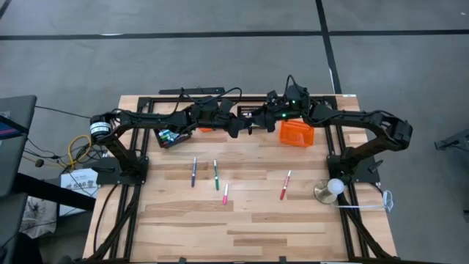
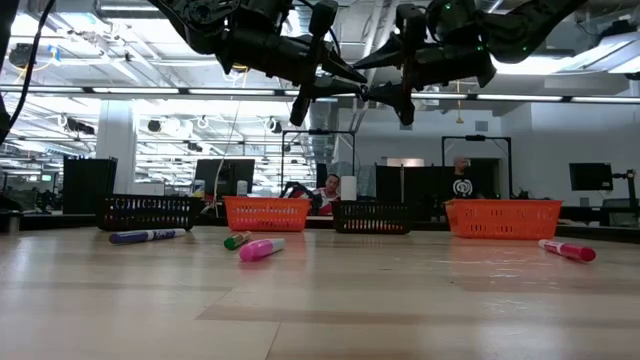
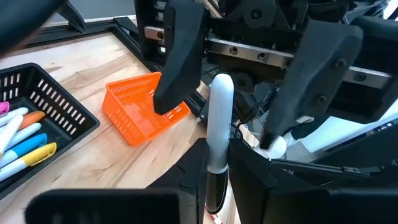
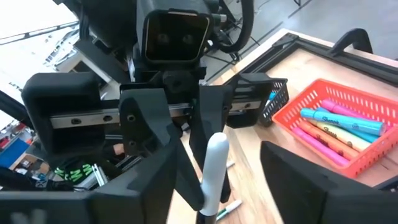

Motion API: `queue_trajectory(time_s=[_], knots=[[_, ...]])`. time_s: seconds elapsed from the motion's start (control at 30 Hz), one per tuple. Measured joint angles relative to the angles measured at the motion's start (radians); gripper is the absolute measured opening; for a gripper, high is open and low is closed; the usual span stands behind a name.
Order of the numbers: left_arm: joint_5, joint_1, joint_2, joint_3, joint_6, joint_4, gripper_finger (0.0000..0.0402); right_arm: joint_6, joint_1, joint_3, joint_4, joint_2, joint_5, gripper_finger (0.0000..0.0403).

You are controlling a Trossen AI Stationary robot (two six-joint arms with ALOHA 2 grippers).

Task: Pick & Place Markers
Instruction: Put the small black highlighter pen into the right black bin

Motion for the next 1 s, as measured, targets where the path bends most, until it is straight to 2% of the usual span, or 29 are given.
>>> queue_trajectory(time_s=[0.53, 0.8, 1.0], knots=[[-0.002, 0.0, 0.0, 0.0, 0.0, 0.01, 0.0062, -0.01, 0.006, 0.0, 0.003, 0.0, -0.004, 0.0026], [-0.027, 0.0, 0.0, 0.0, 0.0, 0.016, 0.0084, -0.01, -0.003, 0.0, 0.0, 0.0, 0.0, 0.0027], [-0.023, 0.0, -0.012, 0.0, 0.039, 0.004, 0.0124, -0.015, -0.043, 0.0, -0.002, -0.001, -0.001, 0.0024]])
